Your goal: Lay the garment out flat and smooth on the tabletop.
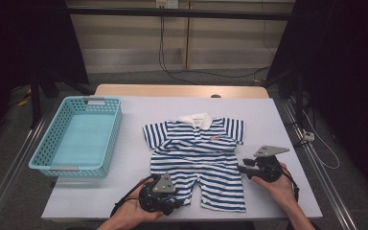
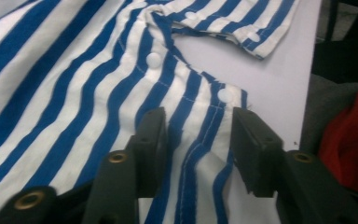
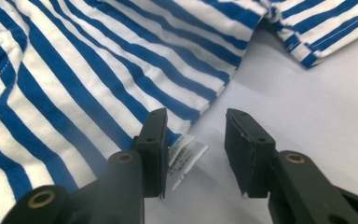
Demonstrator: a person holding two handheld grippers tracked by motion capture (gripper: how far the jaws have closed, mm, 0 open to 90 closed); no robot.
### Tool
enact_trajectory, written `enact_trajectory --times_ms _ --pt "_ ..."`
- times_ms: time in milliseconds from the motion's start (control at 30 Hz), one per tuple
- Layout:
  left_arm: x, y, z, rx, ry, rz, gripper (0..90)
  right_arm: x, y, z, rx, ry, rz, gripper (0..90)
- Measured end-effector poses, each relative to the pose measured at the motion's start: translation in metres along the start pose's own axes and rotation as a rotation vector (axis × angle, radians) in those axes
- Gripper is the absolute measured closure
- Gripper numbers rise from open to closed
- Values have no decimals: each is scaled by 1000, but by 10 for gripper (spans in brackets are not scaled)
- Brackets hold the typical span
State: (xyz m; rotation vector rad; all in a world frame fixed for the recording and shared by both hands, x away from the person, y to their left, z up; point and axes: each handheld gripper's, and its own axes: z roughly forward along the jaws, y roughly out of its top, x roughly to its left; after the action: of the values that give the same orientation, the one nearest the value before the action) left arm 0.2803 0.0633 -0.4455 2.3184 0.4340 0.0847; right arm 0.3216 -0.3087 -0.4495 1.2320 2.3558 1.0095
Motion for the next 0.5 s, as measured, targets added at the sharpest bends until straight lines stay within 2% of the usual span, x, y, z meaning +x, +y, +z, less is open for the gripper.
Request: enact_trajectory --times_ms 33,67,100,133,167,200,233,267,300,333,400,433,467,500 --pt "0 -1 -1 1 1 -22 636 0 0 2 12 13 -2 681" --pt "2 -2 -3 14 -9 -9 685 0 -1 3 11 28 -4 737" --pt "2 -3 -5 17 -9 -24 727 0 0 2 13 48 -11 832" --pt "3 -4 -6 11 -26 -41 758 2 0 1 19 70 -16 879" --pt "4 -6 -6 -2 -37 -47 785 4 0 1 23 65 -26 898" --pt "5 -6 -8 22 -27 -39 812 5 0 -1 27 56 -40 900" --pt "5 -6 -9 24 -37 -41 843 7 0 -3 37 52 -39 900" --pt "5 -7 -7 -26 -84 -74 859 7 -1 -4 29 53 -47 900" --pt "6 -6 -10 14 -65 -58 862 7 -3 -7 31 56 -45 900" --pt "6 -6 -13 12 -71 -83 863 7 -5 -9 27 61 -43 900" --pt "7 -8 -16 3 -108 -80 863 9 -8 -15 23 56 -47 900" --pt "4 -9 -17 -9 -108 -102 864 10 -9 -17 22 56 -49 900" --pt "5 -10 -19 4 -110 -87 864 11 -11 -18 21 60 -55 900" --pt "3 -11 -20 2 -117 -103 863 12 -13 -19 27 62 -56 900"
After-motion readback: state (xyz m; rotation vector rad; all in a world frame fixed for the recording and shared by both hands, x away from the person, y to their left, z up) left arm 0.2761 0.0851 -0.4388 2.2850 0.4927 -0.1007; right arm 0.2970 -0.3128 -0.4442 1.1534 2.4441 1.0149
